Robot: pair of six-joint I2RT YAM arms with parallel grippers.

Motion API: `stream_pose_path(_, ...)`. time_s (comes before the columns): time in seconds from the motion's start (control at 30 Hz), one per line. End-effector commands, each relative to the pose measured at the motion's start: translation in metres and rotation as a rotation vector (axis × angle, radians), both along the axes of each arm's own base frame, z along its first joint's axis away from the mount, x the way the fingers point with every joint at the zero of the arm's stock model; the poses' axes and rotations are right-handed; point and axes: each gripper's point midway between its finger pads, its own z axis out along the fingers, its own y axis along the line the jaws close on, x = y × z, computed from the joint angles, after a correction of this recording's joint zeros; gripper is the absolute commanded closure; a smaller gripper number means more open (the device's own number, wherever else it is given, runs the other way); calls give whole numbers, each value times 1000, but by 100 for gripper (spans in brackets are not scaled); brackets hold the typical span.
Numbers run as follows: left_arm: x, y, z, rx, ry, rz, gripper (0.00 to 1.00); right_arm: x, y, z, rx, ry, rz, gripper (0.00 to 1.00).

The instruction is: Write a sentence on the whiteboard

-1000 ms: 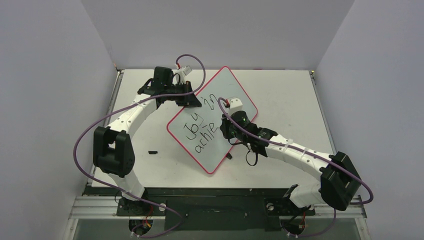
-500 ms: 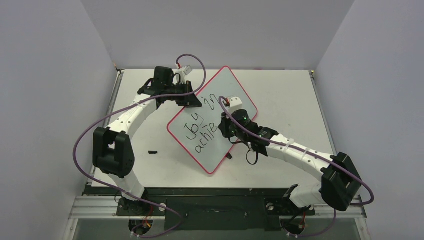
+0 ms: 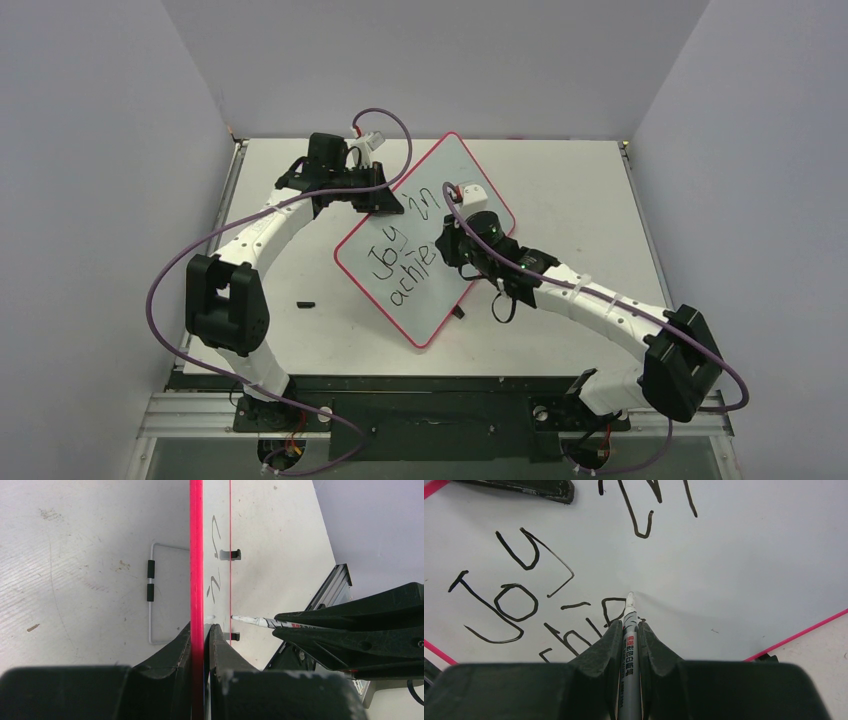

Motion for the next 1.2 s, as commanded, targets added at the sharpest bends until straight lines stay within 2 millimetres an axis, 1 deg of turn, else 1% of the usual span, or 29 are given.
stream_pose_path(0.0, 21, 17, -3, 141, -188, 25, 100, 14, 12, 28, 76, -57, -7, 100)
stream_pose_path(0.17, 21, 16, -3, 141, -188, 24, 100, 15, 15, 17, 72, -36, -3, 100)
stream_pose_path(0.33, 21, 16, -3, 143, -188, 24, 100, 14, 12, 5, 57, -16, -8, 100)
stream_pose_path(0.5, 20, 16, -4, 144, -187, 24, 100, 9, 2, -8, 39, 1, -19, 100)
stream_pose_path(0.53, 20, 16, -4, 144, -187, 23, 100, 7, -1, -13, 30, 10, -22, 100)
stream_pose_path(0.57, 20, 16, -4, 144, -187, 23, 100, 5, -3, -15, 29, 11, -23, 100)
stream_pose_path(0.6, 20, 16, -4, 144, -188, 22, 100, 2, -7, -22, 19, 22, -27, 100)
stream_pose_path(0.63, 20, 16, -4, 144, -187, 22, 100, 1, -9, -22, 21, 23, -30, 100)
stream_pose_path(0.67, 20, 16, -4, 142, -188, 22, 100, -1, -12, -27, 14, 32, -33, 100)
stream_pose_path(0.77, 21, 16, -4, 143, -187, 24, 100, -6, -19, -34, 6, 42, -43, 100)
stream_pose_path(0.93, 20, 16, -3, 143, -187, 22, 100, -5, -24, -38, 2, 49, -53, 100)
stream_pose_path(1.07, 20, 15, -4, 146, -188, 21, 100, 0, -20, -33, 8, 40, -51, 100)
stream_pose_path(1.17, 20, 15, -4, 147, -188, 21, 100, 5, -14, -23, 18, 25, -48, 100)
